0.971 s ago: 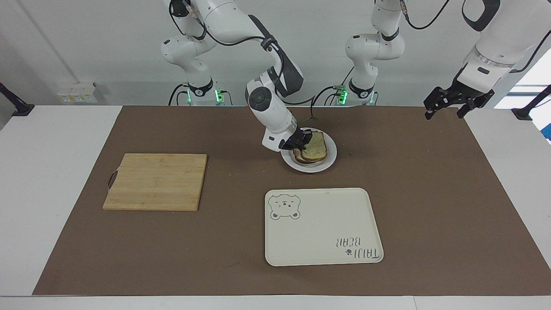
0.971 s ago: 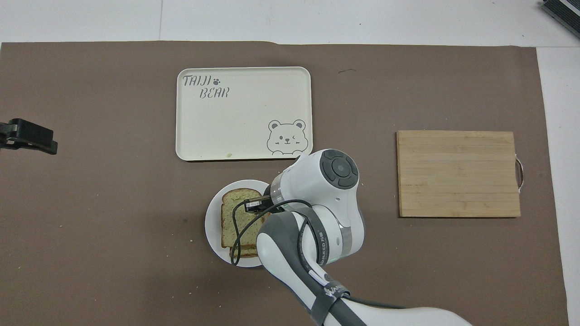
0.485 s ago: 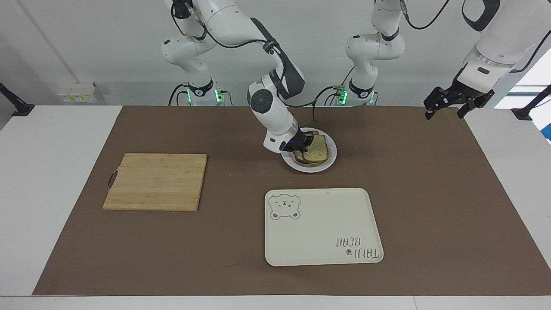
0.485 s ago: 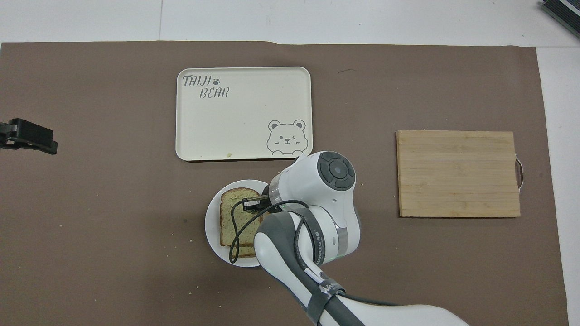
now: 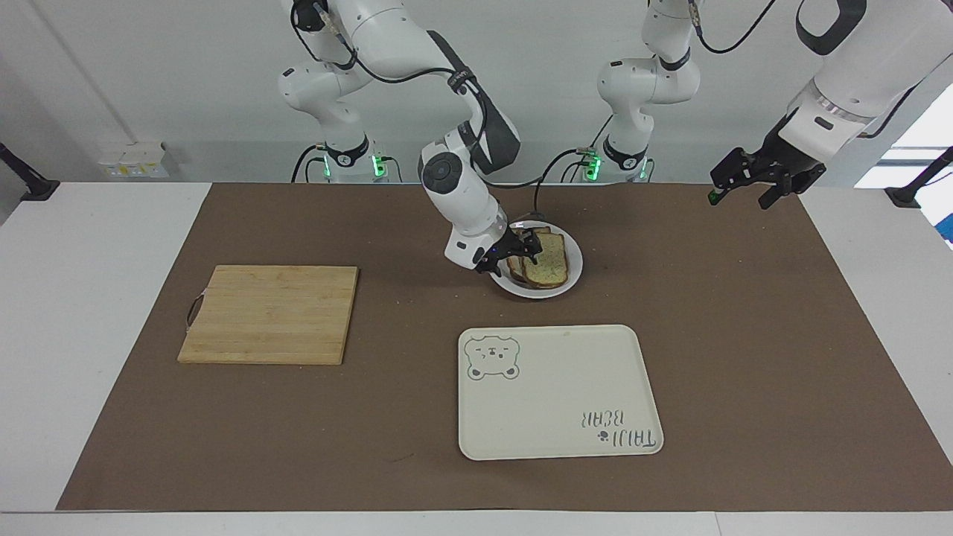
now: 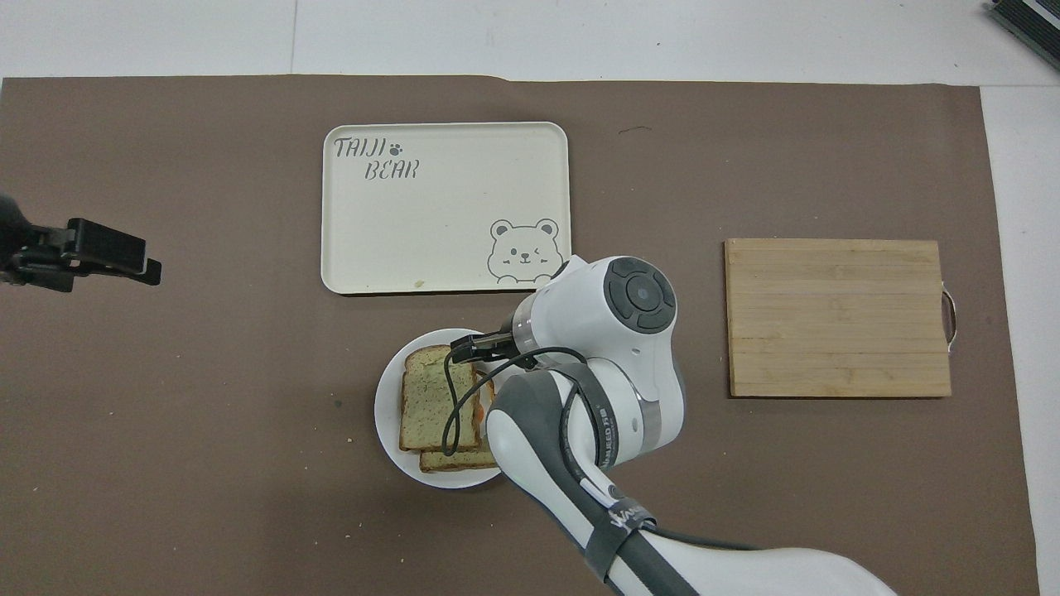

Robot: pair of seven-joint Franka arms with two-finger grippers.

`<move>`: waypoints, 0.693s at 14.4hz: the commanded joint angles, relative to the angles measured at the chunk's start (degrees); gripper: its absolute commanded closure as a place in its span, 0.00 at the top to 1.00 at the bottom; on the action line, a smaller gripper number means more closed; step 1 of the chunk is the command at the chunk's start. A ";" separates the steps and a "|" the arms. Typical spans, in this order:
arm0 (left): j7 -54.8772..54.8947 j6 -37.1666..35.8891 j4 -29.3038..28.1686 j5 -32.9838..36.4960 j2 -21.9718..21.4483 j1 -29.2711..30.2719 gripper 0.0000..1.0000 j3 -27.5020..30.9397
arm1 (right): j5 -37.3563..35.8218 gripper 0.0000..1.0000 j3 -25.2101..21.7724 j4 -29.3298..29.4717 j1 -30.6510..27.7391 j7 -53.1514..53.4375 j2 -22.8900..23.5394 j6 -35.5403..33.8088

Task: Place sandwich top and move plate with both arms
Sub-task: 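Lower the bread onto the egg and open the right gripper, then retract the right gripper while the left gripper reaches the plate rim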

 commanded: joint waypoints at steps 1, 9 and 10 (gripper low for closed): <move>0.09 8.83 -13.31 -5.64 -5.47 -0.55 1.00 -0.20 | -6.54 1.00 0.48 -0.59 -3.98 0.22 -3.72 -1.03; 7.11 20.45 -30.02 -14.80 -6.97 -3.89 1.00 -0.38 | -20.00 1.00 0.48 -0.06 -14.97 -0.05 -10.93 -16.74; 9.04 21.25 -31.87 -15.76 -7.24 -3.89 1.00 -0.38 | -20.71 1.00 0.48 0.03 -16.28 0.04 -11.55 -18.94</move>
